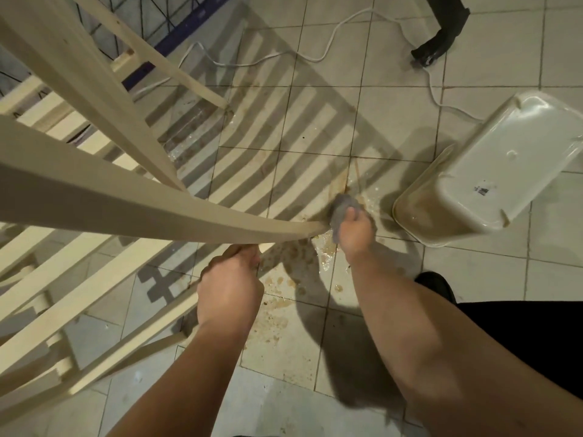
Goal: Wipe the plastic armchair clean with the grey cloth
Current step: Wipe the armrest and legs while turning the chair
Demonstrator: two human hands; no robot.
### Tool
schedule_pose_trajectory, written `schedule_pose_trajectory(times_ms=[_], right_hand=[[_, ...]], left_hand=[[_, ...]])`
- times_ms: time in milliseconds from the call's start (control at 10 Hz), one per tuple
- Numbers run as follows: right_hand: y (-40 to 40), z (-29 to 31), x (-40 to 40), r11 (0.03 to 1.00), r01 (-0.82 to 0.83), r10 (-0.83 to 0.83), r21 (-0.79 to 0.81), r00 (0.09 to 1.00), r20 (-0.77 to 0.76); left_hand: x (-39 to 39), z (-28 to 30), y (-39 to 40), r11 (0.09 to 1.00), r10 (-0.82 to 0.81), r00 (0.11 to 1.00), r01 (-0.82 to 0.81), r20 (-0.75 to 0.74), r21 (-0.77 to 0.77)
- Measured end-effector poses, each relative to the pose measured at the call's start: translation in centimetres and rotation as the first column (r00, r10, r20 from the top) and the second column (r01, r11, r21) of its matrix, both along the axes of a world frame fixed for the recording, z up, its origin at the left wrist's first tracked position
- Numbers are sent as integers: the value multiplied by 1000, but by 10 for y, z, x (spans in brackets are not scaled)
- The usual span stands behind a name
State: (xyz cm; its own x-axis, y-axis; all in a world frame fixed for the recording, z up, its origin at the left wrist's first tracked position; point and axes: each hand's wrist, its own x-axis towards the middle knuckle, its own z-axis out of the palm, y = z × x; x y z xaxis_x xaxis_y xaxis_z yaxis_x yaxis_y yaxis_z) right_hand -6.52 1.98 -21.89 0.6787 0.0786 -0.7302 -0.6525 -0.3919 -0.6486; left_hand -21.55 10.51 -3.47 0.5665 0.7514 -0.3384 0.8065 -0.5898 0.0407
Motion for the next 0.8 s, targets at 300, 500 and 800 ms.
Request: schedule_pose_trajectory(times_ms=[300,500,800], right_hand=[[26,0,-11,947,-304,318,102,935,-160],[7,9,-41,958,256,-220,127,945,-244],[32,22,-35,910,407,-353,73,856,-377]], left_hand=[[-1,0,-1,1000,-2,1000,2,5,2],[-1,0,-1,1000,7,1000,-7,15,-5],[-2,0,1,1000,-7,1000,7,23,10]])
